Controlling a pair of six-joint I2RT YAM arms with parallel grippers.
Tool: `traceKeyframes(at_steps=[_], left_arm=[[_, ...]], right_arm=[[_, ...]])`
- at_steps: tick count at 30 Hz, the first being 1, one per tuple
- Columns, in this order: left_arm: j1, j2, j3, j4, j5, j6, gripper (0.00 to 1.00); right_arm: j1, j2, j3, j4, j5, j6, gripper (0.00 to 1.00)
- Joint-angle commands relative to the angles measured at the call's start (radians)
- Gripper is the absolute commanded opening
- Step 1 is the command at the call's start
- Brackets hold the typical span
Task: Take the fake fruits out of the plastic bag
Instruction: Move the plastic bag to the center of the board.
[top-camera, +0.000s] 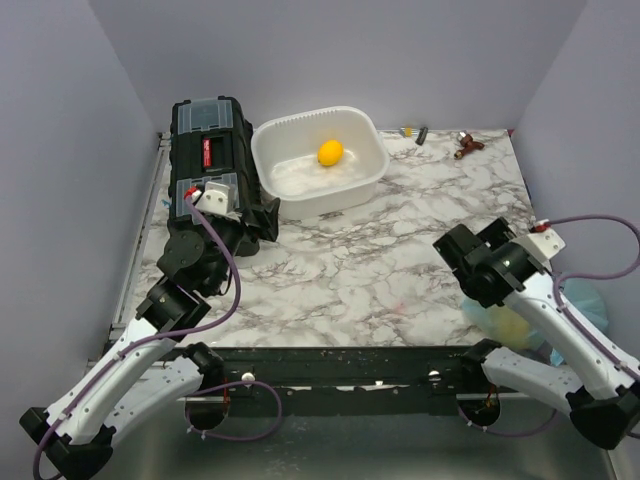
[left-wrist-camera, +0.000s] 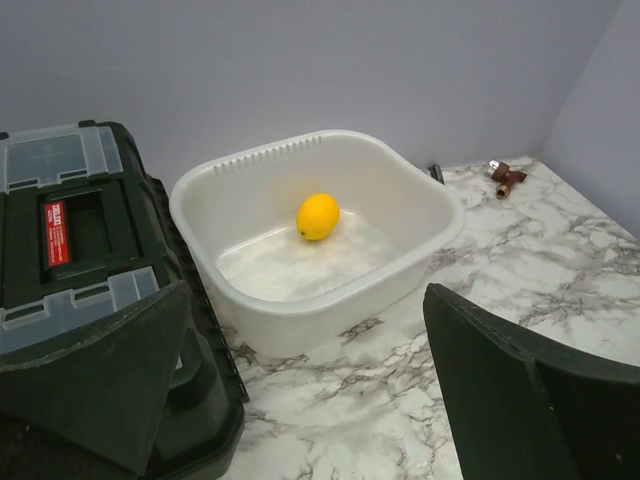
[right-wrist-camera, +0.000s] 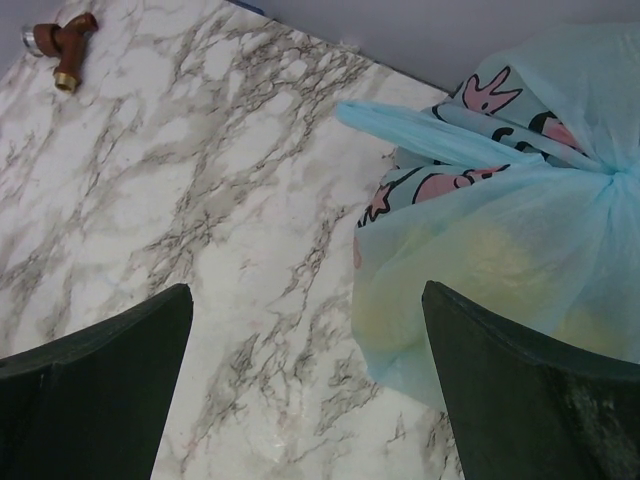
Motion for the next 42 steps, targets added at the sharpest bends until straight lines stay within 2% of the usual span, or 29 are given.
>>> traceKeyframes(at_steps=[1,6,9,13,16,19,22,25,27,30,35,37,38,40,41,42], left_arm=[[-0.003,0.005,0.019,-0.007,0.036,-0.018,0.99],[-0.004,0.011,0.018,-0.008,0.046,-0.027,0.99],[-0.004,0.016,0.019,-0.008,0.059,-0.035,0.99],[-0.005,0.033,0.023,-0.008,0.078,-0.049,0.99],[-0.005,0.052,0.03,-0.008,0.096,-0.06,0.99],[-0.005,0.066,0.037,-0.034,0.114,-0.07,0.99],[-0.006,0.079,0.044,-0.043,0.13,-0.079,0.99],[-0.005,0.092,0.047,-0.045,0.143,-0.085,0.99],[-0.005,0.101,0.05,-0.047,0.149,-0.087,0.99],[-0.005,0.114,0.056,-0.055,0.157,-0.092,0.99],[-0.005,0.13,0.067,-0.061,0.185,-0.106,0.99],[-0.005,0.136,0.072,-0.067,0.189,-0.109,0.99],[-0.005,0.14,0.073,-0.069,0.19,-0.11,0.99],[-0.005,0.142,0.073,-0.068,0.193,-0.111,0.99],[-0.005,0.142,0.073,-0.069,0.193,-0.112,0.99],[-0.005,0.142,0.073,-0.07,0.194,-0.112,0.99]], right_arm=[[-0.072,0.142,0.05,0.024,0.097,0.053,1.0],[-0.313,0.364,0.078,0.206,0.034,-0.183,1.0],[-0.381,0.454,0.102,0.203,0.035,-0.198,1.0],[-0.464,0.487,0.103,0.221,0.072,-0.21,1.0],[-0.591,0.503,0.07,0.409,0.023,-0.41,1.0],[-0.678,0.532,0.049,0.513,0.017,-0.529,1.0],[-0.691,0.566,0.023,0.728,-0.028,-0.766,1.0],[-0.694,0.615,0.024,0.822,-0.103,-0.873,1.0],[-0.696,0.653,0.037,0.81,-0.132,-0.875,1.0],[-0.696,0.695,0.072,0.656,-0.039,-0.706,1.0],[-0.696,0.731,0.046,0.615,-0.015,-0.633,1.0],[-0.697,0.745,0.046,0.562,0.013,-0.569,0.94],[-0.696,0.747,0.044,0.546,0.026,-0.549,0.88],[-0.696,0.744,0.047,0.527,0.054,-0.535,0.67],[-0.696,0.743,0.053,0.516,0.063,-0.533,0.5],[-0.696,0.74,0.062,0.502,0.07,-0.527,0.37]])
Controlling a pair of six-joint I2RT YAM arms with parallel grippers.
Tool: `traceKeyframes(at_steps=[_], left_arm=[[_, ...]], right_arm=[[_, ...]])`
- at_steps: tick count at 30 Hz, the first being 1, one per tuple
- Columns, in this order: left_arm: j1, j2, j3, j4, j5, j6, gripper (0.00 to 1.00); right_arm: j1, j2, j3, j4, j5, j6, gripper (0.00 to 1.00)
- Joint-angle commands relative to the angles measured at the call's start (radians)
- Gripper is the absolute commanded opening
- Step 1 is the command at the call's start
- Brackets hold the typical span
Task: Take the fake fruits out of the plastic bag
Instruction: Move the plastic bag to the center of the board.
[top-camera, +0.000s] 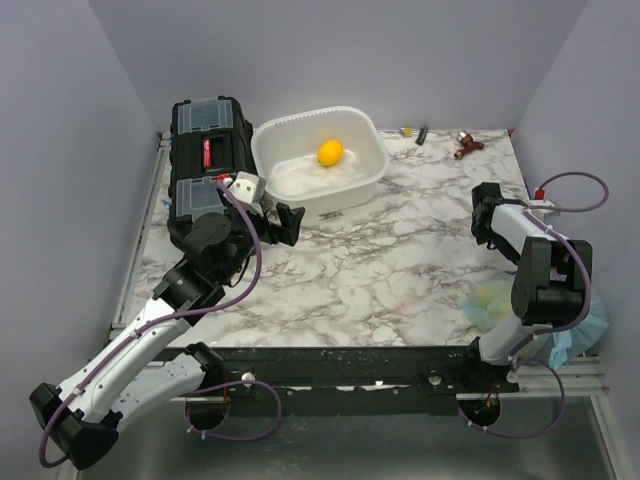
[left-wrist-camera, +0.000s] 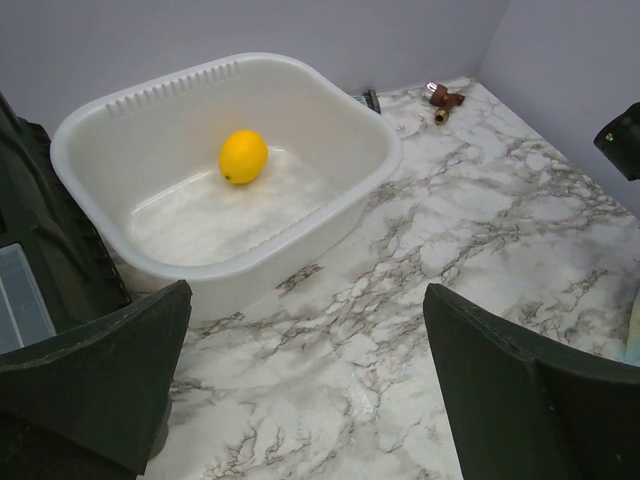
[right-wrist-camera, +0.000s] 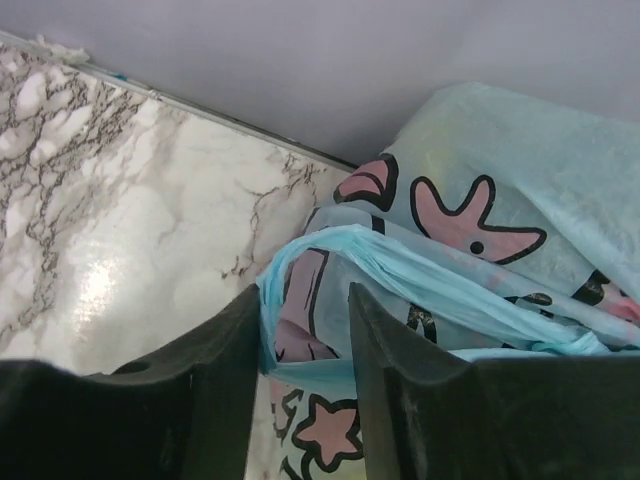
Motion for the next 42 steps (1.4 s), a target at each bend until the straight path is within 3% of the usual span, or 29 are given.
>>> traceKeyframes(at_steps=[1,3,13,23,31,42], left_arm=[[-0.004,0.003,0.033,-0.01,0.035,-0.013,0.99],[-0.004,0.005,0.034,-0.011,0.036,-0.014,0.99],[-0.003,0.02,0.04,-0.017,0.047,-0.015,0.99],[-0.003,0.042,0.048,-0.027,0.059,-0.019,0.99],[-0.003,0.046,0.052,-0.028,0.068,-0.019,0.99],[-0.004,0.05,0.054,-0.031,0.07,-0.014,0.99]], right_arm=[[-0.001,0.003,0.033,-0.113,0.096,0.108,0.22],[0.01,-0.008,0.05,-0.135,0.092,0.118,0.01],[0.214,-0.07,0.024,-0.088,0.088,0.047,0.01],[0.484,-0.111,0.068,0.013,-0.049,-0.062,0.01],[0.677,-0.083,0.131,-0.006,-0.135,-0.078,0.01],[1.065,-0.018,0.176,0.131,-0.423,-0.187,0.01]])
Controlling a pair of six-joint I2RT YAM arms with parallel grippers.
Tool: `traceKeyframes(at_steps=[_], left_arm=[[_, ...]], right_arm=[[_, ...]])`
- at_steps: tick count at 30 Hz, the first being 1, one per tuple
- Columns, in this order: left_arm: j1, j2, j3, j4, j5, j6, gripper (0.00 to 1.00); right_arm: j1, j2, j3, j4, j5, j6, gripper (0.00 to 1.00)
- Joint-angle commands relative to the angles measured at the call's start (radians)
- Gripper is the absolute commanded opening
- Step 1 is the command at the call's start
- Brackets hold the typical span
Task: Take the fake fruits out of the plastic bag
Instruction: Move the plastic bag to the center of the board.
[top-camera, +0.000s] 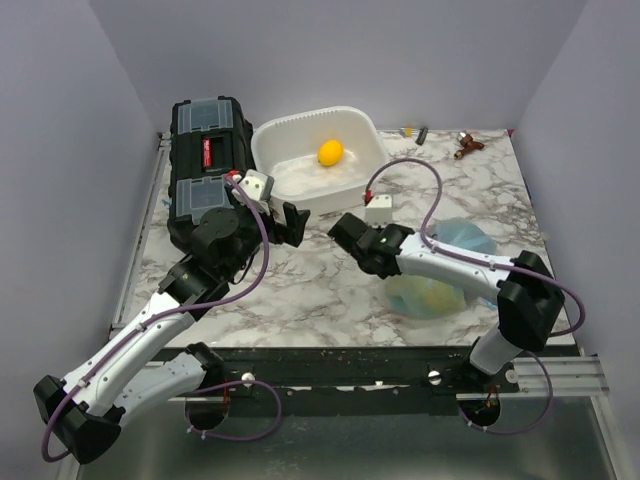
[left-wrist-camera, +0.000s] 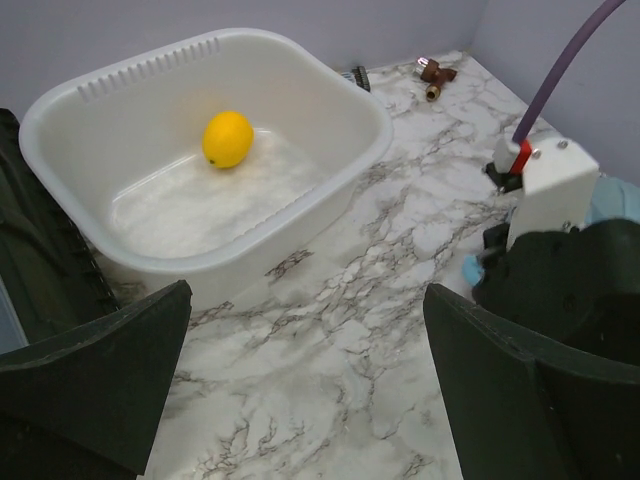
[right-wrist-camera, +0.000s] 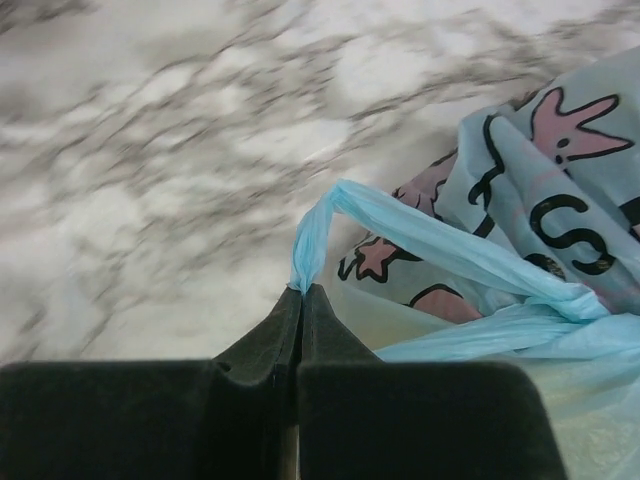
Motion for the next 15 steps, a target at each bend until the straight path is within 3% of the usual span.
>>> traceKeyframes(at_steps=[1,8,15], left_arm=[[-0.004,0.004,0.038,-0.012,0.031,-0.006,0.99],[-0.003,-0.013,0.025,0.0,-0.037,0.038,0.99],[-0.003,-0.025,0.012,0.014,-0.065,0.075,0.99]], right_arm=[[0.135,0.05,0.027,0.11,-0.196,-0.04,0.01],[0.288,0.049,-0.044,0.391,-0.449,-0.099,0.01],[0.402,0.02,-0.13,0.595,-0.51,-0.089,0.01]])
